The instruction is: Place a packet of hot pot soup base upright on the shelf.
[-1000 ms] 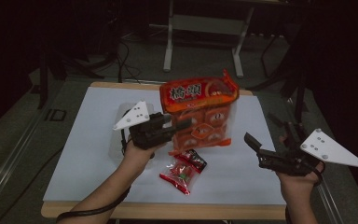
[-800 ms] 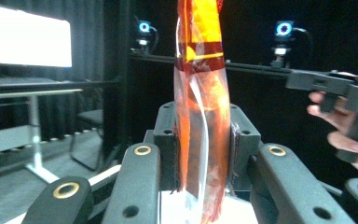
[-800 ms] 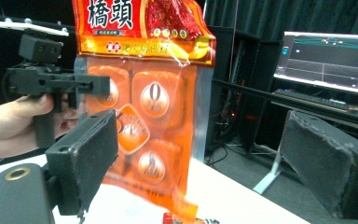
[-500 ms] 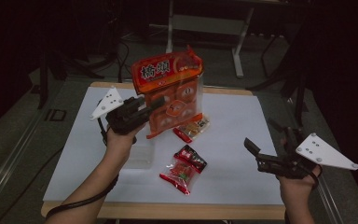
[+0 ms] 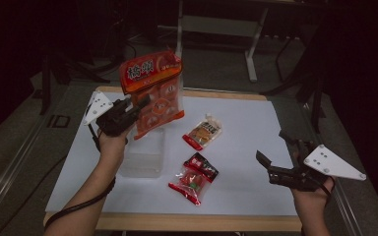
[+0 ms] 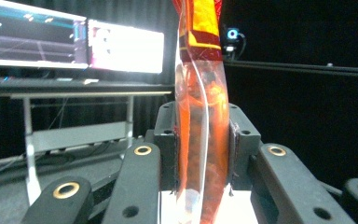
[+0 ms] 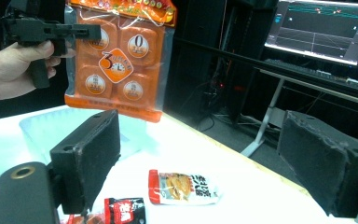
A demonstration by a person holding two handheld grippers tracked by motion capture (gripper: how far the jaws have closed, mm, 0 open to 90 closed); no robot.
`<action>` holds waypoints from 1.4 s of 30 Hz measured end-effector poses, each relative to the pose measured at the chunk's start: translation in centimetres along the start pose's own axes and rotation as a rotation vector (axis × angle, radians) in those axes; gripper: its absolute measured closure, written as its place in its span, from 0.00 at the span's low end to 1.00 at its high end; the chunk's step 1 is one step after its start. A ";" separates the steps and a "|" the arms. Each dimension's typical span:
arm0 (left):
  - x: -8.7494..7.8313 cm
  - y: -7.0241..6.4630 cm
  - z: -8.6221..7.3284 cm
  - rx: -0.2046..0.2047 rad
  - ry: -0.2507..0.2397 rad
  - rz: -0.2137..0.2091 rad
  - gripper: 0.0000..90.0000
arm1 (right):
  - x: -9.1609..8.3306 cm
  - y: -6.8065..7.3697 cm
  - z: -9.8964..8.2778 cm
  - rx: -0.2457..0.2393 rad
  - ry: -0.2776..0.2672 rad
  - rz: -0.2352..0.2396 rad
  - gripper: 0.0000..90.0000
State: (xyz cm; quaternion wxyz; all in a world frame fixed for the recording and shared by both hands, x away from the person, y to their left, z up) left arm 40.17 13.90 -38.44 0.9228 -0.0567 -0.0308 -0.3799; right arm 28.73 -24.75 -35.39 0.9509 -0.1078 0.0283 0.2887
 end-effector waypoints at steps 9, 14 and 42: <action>-1.5 2.9 -2.2 0.001 0.032 0.084 0.80 | 0.3 -0.1 -0.6 0.007 0.017 0.000 0.15; -1.8 4.2 -3.7 -0.011 0.072 0.131 0.80 | 0.6 0.1 -0.7 0.013 0.037 0.011 0.15; -0.5 5.7 -7.5 -0.022 0.253 0.087 0.79 | 0.6 -0.4 -1.6 0.035 0.068 0.017 0.15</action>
Point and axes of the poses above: each handheld gripper's, and its own axes: x roughly forward along the jaws, z roughly out of its top, y roughly to its left, the point moved 7 cm from there along x, roughly forward along the jaws, and after that the axes turned 6 degrees about -z, right-handed, at the moved point
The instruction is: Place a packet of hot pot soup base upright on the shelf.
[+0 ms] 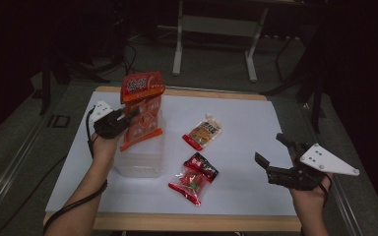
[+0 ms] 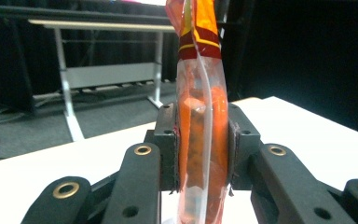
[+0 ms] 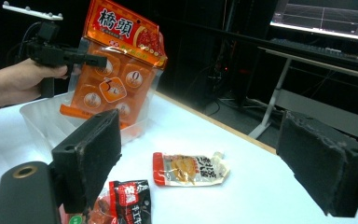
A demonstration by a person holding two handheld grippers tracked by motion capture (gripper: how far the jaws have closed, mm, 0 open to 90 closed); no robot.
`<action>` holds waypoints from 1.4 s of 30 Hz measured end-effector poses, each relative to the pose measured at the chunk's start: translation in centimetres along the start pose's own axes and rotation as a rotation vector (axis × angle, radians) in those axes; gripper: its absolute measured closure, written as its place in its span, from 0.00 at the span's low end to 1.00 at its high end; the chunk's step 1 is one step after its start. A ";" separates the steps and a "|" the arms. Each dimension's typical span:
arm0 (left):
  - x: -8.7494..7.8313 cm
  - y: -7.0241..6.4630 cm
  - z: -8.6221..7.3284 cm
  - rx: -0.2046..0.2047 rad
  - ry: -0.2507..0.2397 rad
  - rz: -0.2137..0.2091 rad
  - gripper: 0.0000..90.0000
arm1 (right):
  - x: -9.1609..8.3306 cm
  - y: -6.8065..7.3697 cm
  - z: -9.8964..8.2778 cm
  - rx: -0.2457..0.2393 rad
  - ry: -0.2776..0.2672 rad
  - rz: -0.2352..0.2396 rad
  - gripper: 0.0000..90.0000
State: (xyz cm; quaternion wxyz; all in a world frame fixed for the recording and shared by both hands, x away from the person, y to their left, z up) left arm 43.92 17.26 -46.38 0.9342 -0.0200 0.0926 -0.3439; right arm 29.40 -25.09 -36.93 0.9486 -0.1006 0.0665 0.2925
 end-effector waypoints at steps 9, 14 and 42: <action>-0.7 0.7 -1.3 -0.036 -0.029 0.016 0.79 | 0.0 -0.3 -0.4 0.007 0.014 0.000 0.15; -1.5 1.3 -2.1 -0.069 -0.033 0.031 0.79 | 0.2 -0.1 -0.9 0.006 0.028 0.007 0.15; -3.8 1.0 -1.5 -0.078 0.011 0.021 0.11 | 1.1 0.7 -1.3 -0.004 0.039 0.033 0.15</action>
Point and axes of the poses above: each handheld gripper's, and its own axes: x roughly forward along the jaws, z roughly out of its top, y roughly to its left, the point moved 7 cm from there along x, roughly forward along the jaws, and after that the axes turned 6 degrees about -z, right-handed, at the moved point
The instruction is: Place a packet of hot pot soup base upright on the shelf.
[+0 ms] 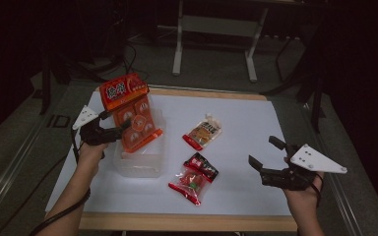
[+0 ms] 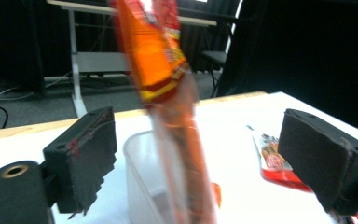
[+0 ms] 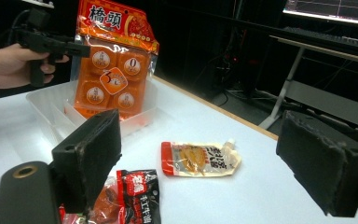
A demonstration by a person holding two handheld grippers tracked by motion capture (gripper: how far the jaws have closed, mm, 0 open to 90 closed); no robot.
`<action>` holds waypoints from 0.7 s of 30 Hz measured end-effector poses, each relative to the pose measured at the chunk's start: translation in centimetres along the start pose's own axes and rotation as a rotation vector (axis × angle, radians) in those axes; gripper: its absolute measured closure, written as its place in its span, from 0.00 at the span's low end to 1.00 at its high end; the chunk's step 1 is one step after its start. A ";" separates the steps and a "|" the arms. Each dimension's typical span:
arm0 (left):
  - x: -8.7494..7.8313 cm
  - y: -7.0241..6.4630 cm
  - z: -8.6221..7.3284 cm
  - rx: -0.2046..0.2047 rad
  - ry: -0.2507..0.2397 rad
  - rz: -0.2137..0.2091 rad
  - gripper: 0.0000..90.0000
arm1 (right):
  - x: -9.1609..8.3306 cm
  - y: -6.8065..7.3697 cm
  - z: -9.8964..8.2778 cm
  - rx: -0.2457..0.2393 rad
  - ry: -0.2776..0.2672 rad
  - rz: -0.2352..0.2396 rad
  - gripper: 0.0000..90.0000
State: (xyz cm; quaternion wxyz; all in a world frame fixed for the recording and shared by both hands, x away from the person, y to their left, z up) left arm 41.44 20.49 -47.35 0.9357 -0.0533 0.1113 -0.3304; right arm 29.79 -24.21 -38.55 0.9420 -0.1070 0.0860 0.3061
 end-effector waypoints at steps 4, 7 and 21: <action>-1.0 -1.0 0.2 0.035 0.043 -0.003 0.03 | 0.1 0.0 -0.3 0.006 0.003 0.002 0.15; -2.0 -1.2 0.5 -0.007 0.040 -0.002 0.02 | 0.3 0.1 -0.4 0.018 -0.005 0.011 0.15; -6.2 -6.6 1.3 0.062 0.023 -0.083 0.02 | 1.9 1.6 -1.9 -0.027 0.040 0.087 0.18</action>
Point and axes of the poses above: each handheld gripper's, and its own axes: x roughly forward along the jaws, z roughly out of its top, y roughly to its left, the point moved 7 cm from there along x, roughly forward along the jaws, and after that the axes turned 6 degrees about -z, right-handed, at the moved point
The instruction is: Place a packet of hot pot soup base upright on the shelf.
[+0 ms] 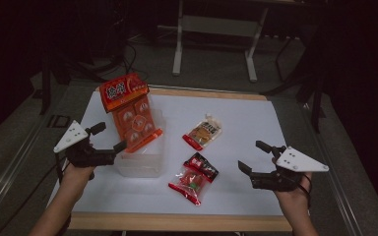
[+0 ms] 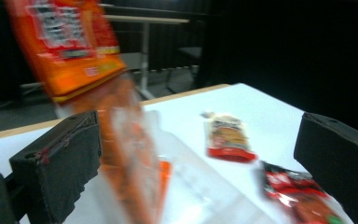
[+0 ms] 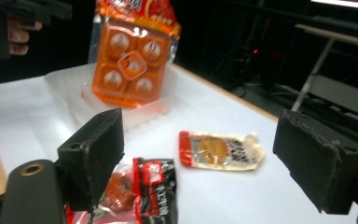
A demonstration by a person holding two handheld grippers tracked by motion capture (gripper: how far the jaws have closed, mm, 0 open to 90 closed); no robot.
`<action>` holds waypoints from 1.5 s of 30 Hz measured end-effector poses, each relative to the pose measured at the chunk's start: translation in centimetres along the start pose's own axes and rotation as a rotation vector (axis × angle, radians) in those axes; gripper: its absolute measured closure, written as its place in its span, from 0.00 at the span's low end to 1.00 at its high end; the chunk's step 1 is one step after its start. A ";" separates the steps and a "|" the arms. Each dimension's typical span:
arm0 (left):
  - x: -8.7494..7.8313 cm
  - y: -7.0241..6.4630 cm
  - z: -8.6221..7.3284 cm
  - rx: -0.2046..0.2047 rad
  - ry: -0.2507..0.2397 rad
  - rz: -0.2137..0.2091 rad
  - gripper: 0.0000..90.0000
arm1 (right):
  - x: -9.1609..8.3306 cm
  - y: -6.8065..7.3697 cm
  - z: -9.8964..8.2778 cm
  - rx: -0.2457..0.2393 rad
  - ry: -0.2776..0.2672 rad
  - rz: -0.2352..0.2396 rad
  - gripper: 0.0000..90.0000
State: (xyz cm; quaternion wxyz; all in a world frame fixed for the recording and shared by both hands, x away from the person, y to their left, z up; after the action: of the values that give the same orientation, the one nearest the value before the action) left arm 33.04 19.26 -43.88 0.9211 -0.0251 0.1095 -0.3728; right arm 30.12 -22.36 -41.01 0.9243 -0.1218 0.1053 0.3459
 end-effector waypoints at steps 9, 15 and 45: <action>-0.3 -5.4 -1.1 0.009 0.011 -0.132 0.02 | 1.3 0.6 -1.0 0.032 0.028 0.016 0.14; 0.2 -8.2 -3.0 -0.048 0.023 -0.228 0.02 | 1.9 1.1 -1.6 0.068 0.041 0.041 0.12; 0.7 -11.8 -8.3 0.059 0.057 -0.285 0.02 | 8.0 3.2 -7.2 0.110 0.199 0.145 0.26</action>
State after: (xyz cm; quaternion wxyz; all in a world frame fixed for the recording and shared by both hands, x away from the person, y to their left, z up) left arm 23.66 10.62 -50.55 0.8557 -0.0027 0.1199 -0.5034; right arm 33.16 -17.26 -50.57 0.8872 -0.0968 0.2240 0.3917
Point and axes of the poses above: each handheld gripper's, and its own axes: x roughly forward along the jaws, z roughly out of its top, y roughly to its left, the point moved 7 cm from there along x, roughly forward along the jaws, and after that the axes turned 6 degrees about -z, right-handed, at the moved point
